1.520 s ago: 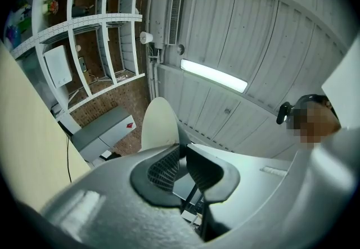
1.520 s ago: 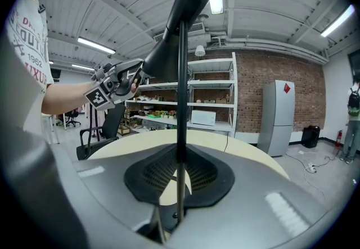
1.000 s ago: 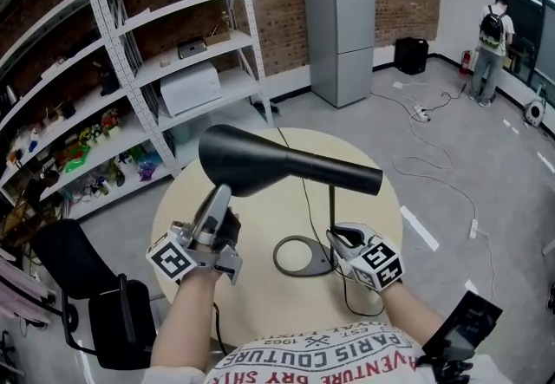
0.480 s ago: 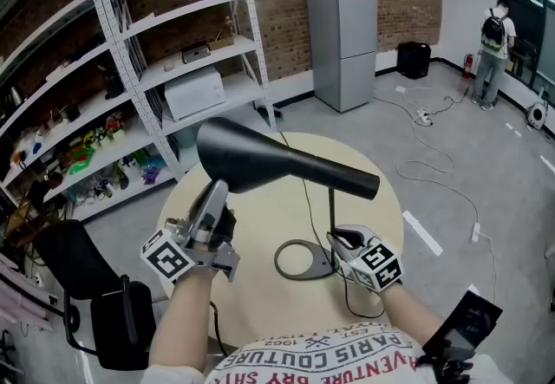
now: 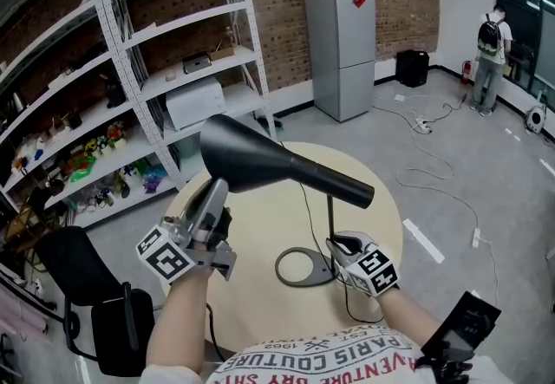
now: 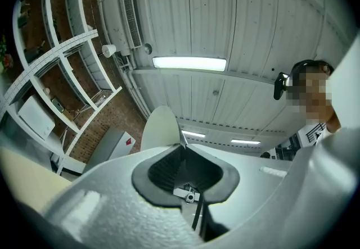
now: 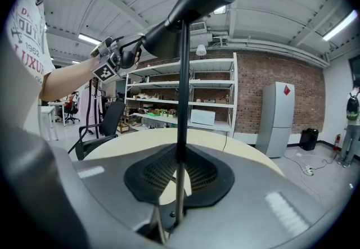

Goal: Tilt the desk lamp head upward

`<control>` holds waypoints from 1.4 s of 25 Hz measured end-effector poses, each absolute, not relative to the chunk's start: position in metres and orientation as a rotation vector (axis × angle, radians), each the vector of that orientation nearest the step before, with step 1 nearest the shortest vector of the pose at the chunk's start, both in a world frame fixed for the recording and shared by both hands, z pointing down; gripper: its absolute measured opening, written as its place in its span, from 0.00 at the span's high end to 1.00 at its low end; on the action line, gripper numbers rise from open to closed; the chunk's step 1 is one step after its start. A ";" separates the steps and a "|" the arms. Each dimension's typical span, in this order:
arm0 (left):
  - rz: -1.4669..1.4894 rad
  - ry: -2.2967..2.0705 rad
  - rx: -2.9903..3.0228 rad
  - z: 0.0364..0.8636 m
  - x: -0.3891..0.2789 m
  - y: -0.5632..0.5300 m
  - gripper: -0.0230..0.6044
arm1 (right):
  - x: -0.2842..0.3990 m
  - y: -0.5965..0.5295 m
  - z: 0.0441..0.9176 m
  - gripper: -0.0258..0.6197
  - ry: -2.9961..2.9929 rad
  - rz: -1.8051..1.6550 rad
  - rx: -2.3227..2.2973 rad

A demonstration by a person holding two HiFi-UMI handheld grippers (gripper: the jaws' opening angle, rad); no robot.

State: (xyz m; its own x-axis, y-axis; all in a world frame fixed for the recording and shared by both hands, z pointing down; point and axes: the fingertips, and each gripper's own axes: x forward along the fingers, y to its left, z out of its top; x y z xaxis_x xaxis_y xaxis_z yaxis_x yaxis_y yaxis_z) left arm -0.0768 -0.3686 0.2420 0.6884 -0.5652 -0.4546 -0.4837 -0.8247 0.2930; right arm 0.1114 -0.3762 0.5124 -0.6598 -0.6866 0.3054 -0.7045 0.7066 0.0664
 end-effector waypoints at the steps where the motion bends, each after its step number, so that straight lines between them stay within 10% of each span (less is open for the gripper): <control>1: -0.808 -0.864 2.756 0.241 -0.076 -0.368 0.92 | 0.112 -0.376 0.513 0.90 -2.606 0.081 1.095; 26: -0.809 -0.915 2.717 0.270 -0.092 -0.336 0.74 | 0.135 -0.353 0.459 0.83 -2.641 -0.013 1.174; 35: -0.114 -0.764 2.936 0.363 0.023 -0.235 0.96 | 0.121 -0.234 0.400 0.96 -2.883 0.002 0.923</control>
State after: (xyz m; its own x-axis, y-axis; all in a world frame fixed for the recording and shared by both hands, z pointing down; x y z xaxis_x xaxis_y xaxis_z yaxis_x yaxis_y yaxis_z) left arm 0.0233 -0.2349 0.3626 0.8707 -0.4897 -0.0457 -0.4817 -0.8679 0.1212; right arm 0.1211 -0.2340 0.3996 -0.8080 -0.5789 0.1095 -0.5790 0.8146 0.0336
